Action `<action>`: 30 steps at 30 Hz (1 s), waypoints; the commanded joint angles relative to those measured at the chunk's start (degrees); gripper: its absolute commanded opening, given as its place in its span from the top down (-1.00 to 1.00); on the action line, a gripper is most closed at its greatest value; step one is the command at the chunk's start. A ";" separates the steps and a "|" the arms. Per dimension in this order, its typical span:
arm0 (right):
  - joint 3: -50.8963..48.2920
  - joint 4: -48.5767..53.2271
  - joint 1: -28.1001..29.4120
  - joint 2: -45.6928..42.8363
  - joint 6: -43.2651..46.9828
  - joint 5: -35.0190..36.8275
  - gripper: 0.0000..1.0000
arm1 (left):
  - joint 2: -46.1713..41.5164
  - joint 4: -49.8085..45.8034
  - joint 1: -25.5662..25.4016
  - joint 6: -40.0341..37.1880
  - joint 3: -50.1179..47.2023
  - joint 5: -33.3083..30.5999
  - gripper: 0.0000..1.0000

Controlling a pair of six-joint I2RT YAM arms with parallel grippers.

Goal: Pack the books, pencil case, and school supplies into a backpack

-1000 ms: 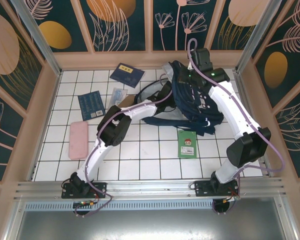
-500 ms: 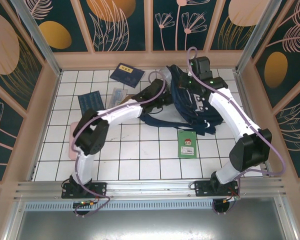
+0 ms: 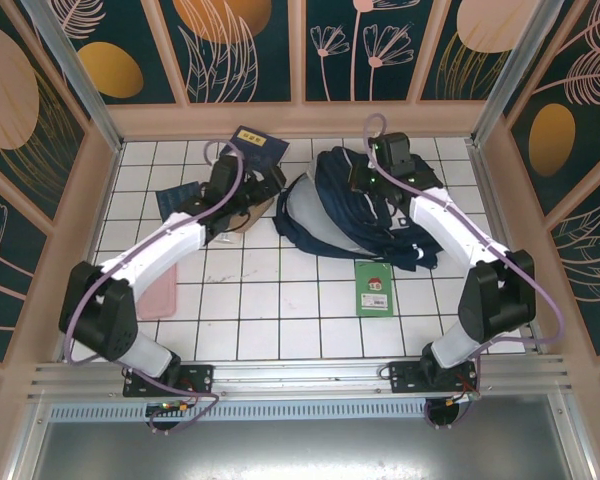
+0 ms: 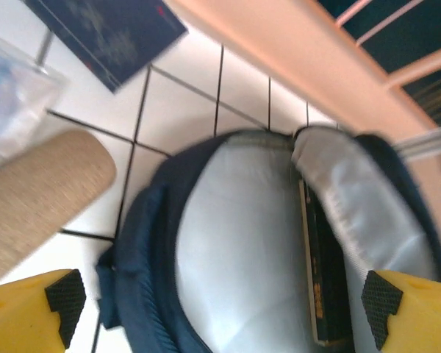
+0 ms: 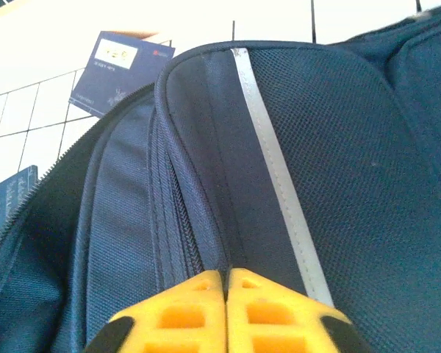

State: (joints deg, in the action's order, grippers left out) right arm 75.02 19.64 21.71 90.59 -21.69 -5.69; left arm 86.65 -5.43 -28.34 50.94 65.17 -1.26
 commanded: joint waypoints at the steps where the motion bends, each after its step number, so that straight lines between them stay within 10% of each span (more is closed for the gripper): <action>1: -1.08 -1.71 0.37 1.62 -1.07 2.44 0.62 | -2.77 -3.16 1.74 -3.17 -3.00 -1.73 -0.97; 11: 0.18 -2.04 4.55 1.57 -1.63 2.97 -0.51 | -3.37 -3.74 11.52 -8.52 -6.19 1.35 -0.68; 16: 0.43 -3.47 8.40 1.35 -2.95 2.41 -0.97 | 1.33 -3.29 18.29 -11.35 -6.54 2.08 -0.04; 25: 1.01 -4.53 14.87 2.79 -5.89 2.71 -0.97 | 11.17 -2.23 27.21 -13.41 -5.09 2.45 0.70; 30: 1.63 -4.52 17.41 4.22 -6.32 2.79 -0.97 | 19.42 -1.78 27.46 -13.57 -2.97 3.35 0.71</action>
State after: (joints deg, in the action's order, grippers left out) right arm 74.89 16.40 37.98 93.34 -26.59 -3.25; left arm 103.37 -7.57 -0.84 38.54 60.34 0.91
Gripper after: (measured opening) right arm 0.987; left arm 0.150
